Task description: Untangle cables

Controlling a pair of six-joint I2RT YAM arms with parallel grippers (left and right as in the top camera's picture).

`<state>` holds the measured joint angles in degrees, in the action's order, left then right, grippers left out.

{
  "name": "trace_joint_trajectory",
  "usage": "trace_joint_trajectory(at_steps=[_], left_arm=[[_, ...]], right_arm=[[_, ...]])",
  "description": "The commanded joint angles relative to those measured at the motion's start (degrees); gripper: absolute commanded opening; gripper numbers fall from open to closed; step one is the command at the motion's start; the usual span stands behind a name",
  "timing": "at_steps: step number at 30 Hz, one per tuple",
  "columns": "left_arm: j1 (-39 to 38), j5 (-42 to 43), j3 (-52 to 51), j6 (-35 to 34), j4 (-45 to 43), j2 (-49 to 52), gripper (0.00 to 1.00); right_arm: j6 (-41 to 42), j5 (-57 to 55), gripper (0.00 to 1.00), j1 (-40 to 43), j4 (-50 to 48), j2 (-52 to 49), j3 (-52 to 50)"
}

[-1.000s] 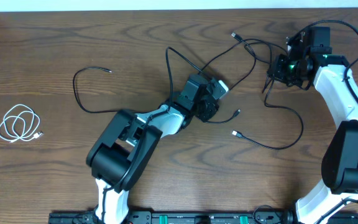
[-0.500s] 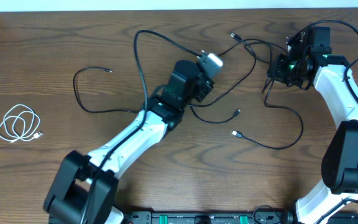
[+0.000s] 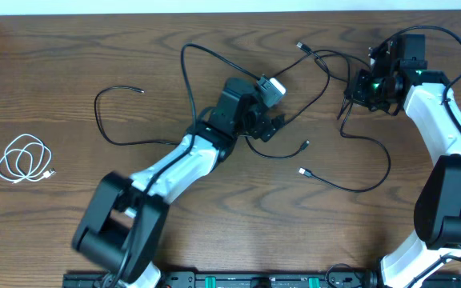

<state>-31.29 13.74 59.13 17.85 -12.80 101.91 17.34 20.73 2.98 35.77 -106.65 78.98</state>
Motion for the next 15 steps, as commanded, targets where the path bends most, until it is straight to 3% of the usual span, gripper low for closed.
trace_joint_trajectory(at_steps=[1,15], left_arm=[[-0.42,3.82,0.11,-0.07,-3.61,4.42,0.93],[-5.18,3.80,0.11,-0.09,-15.72,16.13,0.93]], right_arm=[[-0.90,-0.66,0.02,-0.09,0.04,0.61,0.98],[-0.90,-0.68,0.02,-0.09,0.07,0.61,0.98]])
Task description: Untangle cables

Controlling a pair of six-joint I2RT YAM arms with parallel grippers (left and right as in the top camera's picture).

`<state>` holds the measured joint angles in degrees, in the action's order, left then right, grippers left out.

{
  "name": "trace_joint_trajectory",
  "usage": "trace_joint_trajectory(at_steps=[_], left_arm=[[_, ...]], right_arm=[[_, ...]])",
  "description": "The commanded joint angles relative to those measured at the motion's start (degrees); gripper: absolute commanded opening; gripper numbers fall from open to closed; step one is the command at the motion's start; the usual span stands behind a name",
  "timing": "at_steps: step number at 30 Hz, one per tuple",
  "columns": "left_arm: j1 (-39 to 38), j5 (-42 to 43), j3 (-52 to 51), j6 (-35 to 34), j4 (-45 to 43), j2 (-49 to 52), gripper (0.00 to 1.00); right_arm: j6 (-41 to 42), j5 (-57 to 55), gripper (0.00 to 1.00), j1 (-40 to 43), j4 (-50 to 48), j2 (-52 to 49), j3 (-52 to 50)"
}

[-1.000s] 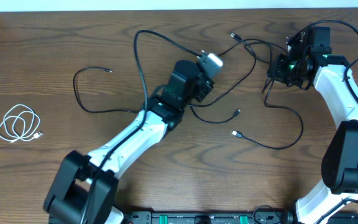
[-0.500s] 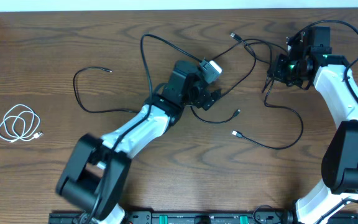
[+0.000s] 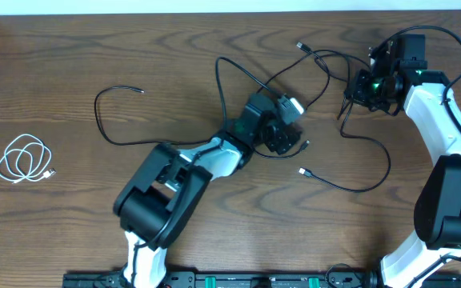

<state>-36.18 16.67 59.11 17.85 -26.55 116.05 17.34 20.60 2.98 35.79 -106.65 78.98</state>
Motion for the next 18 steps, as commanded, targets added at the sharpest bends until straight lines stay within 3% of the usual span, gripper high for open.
trace_joint_trajectory(at_steps=[1,18], left_arm=[[-0.28,0.87,0.13,-0.09,-2.75,2.40,0.93],[-0.26,0.81,0.13,-0.09,-4.66,6.23,0.91]], right_arm=[[-0.90,-0.52,0.02,-0.09,0.04,0.61,0.98],[-0.87,-0.52,0.01,-0.63,0.00,0.61,0.98]])
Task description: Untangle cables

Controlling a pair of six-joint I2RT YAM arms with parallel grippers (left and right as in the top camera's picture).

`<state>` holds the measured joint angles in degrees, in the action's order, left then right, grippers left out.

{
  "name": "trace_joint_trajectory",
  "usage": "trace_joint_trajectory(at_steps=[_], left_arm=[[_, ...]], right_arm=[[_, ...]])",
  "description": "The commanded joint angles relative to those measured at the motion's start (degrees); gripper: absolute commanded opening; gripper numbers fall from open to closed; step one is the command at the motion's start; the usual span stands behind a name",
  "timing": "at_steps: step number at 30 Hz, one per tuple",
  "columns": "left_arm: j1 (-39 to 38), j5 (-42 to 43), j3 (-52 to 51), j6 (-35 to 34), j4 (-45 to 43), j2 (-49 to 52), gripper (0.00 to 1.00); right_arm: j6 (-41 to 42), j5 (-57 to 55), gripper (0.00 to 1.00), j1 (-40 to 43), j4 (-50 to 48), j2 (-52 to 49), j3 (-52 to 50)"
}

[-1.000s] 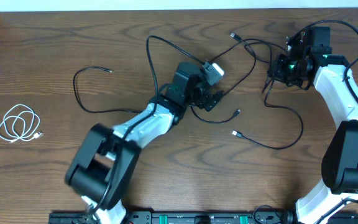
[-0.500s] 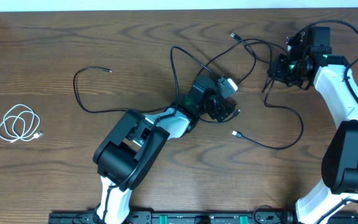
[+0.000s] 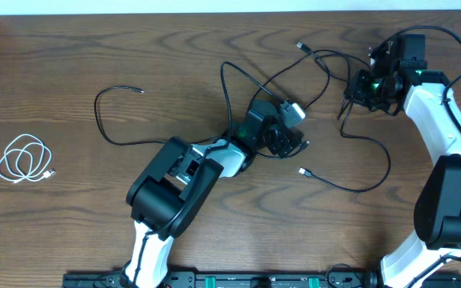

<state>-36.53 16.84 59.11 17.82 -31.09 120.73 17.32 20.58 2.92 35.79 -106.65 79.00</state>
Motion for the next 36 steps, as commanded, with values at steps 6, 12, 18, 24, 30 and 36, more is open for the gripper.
trace_joint_trajectory(at_steps=[6,12,18,24,30,36], left_arm=[[0.09,0.55,0.13,-0.07,0.11,2.27,0.83],[0.09,0.57,0.13,-0.09,0.13,3.28,0.66],[0.13,0.52,0.13,-0.07,0.15,3.28,0.35],[0.13,0.48,0.13,-0.07,0.13,3.28,0.08],[0.28,-2.27,0.13,-0.09,-0.13,3.23,0.08],[0.35,-12.07,0.15,-0.09,-0.33,0.72,0.08]], right_arm=[[-0.85,-0.50,0.01,-0.70,0.00,0.61,0.96],[-0.63,-0.50,0.01,-0.76,0.00,0.61,0.96],[-0.63,-0.48,0.01,-0.79,0.00,0.61,0.96],[-0.63,-0.50,0.01,-0.76,0.00,0.61,0.96],[-0.63,-0.50,0.01,-0.76,0.00,0.61,0.96],[-0.63,-0.52,0.01,-0.76,0.00,0.61,0.96]])
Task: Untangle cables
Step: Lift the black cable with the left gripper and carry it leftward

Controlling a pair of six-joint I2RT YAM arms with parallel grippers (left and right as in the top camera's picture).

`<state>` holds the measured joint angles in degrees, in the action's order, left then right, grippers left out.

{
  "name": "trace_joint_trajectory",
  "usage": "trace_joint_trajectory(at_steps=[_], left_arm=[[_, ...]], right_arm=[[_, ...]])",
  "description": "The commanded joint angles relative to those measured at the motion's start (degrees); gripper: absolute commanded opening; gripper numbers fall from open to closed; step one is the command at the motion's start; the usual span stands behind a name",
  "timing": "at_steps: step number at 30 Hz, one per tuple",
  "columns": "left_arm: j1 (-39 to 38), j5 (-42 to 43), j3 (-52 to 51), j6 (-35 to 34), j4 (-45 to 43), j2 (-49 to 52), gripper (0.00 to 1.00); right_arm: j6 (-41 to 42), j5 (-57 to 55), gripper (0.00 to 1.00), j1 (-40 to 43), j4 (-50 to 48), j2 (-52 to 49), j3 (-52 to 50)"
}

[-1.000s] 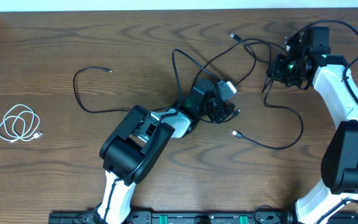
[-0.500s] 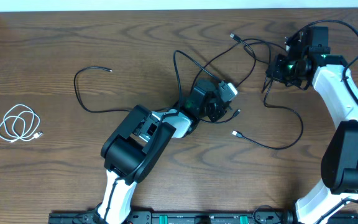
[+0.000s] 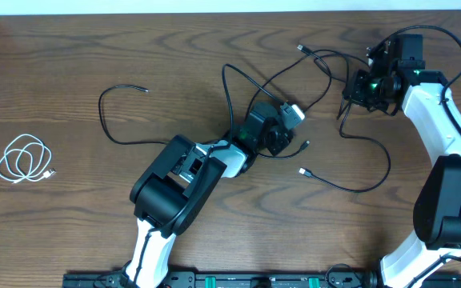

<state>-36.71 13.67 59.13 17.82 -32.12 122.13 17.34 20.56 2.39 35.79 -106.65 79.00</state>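
Note:
Several black cables [image 3: 326, 76] lie crossed over the table's middle and right, with plug ends at the top [image 3: 300, 48] and lower down [image 3: 302, 171]. One long black cable [image 3: 106, 128] runs from a free end at the left, under my left arm, and up into a loop [image 3: 229, 80]. My left gripper [image 3: 285, 142] is low over the tangle's middle, apparently shut on this cable. At the right my right gripper [image 3: 349, 98] appears shut on a black cable that trails down from it.
A coiled white cable [image 3: 24, 158] lies alone at the far left. The table's far edge runs along the top of the view. My left arm stretches across the table's middle, and my right arm stands along the right side.
The long cable's free end at the left has shifted slightly to the right. My left gripper sits at almost the same spot. The right arm has not moved.
My left gripper was left of the tangle's middle on the long black cable, whose loop stood further left. Then it was to the right and lower, the loop shifted with it. It has stayed near there, and the right gripper has held still throughout.

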Motion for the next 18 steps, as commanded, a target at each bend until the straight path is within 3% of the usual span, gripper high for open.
trace_joint_trajectory(at_steps=[1,10,18], left_arm=[[0.52,-10.16,0.13,-0.09,0.72,-1.46,0.08],[1.88,-12.94,0.13,-0.11,4.35,-15.17,0.07],[7.89,-13.27,0.13,-2.27,14.40,-30.97,0.08]], right_arm=[[-0.66,-0.50,0.01,-0.24,0.00,0.61,0.96],[-0.68,-0.52,0.01,-0.17,-0.07,0.61,0.96],[-0.68,-0.52,0.01,-0.17,-0.28,0.61,0.96]])
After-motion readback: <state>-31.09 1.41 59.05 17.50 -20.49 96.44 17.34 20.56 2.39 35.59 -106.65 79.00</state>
